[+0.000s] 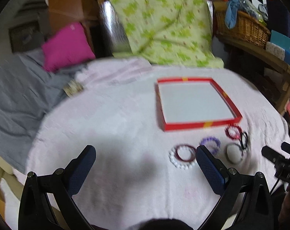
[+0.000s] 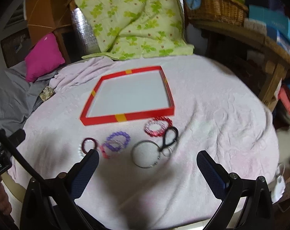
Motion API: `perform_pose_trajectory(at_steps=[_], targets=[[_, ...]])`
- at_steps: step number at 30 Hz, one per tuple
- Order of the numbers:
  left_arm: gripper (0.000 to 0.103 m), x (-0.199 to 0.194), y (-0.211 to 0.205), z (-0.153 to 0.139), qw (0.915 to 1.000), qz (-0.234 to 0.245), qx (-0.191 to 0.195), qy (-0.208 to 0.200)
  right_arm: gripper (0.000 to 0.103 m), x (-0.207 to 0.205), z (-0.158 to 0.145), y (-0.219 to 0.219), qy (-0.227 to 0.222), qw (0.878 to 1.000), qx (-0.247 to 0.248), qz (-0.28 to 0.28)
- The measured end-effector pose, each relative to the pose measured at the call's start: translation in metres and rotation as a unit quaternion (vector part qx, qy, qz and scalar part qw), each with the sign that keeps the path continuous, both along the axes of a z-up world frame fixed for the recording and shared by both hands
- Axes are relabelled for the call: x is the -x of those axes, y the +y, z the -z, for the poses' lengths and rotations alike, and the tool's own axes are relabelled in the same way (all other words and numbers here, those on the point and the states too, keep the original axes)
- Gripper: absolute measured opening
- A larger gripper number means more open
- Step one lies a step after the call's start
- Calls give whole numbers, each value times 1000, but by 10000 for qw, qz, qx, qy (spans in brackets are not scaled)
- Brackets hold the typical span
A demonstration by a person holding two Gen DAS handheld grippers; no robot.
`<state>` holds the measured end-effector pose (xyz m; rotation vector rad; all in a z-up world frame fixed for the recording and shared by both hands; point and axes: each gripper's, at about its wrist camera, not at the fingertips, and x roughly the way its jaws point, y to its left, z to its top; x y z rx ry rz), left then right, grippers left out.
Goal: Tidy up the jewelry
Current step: 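Grasp the maroon bangle with the left tool while the right tool grasps the black hair tie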
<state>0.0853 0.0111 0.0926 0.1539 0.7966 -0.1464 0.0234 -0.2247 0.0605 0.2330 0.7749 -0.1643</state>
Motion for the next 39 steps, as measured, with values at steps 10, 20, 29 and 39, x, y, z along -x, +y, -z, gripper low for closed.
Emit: perform_pose_trajectory(at_steps=[10,20,29,39], targets=[[103,-25,-5,50,9951,235,56,958,56,-9,56,-65,350,9952,-907,100],[103,-58,-18,71,9921,470,35,1161,50,-72,77,-67,531,9896,-1309,-261],[67,-99,-43,98,9848,818,144,1526,33,-101,92,-72,896,9885,-1218,-14],[14,-103,-55,101,9803,1306,157,1472,9,-94,86,-80,700,9933,-909,121]])
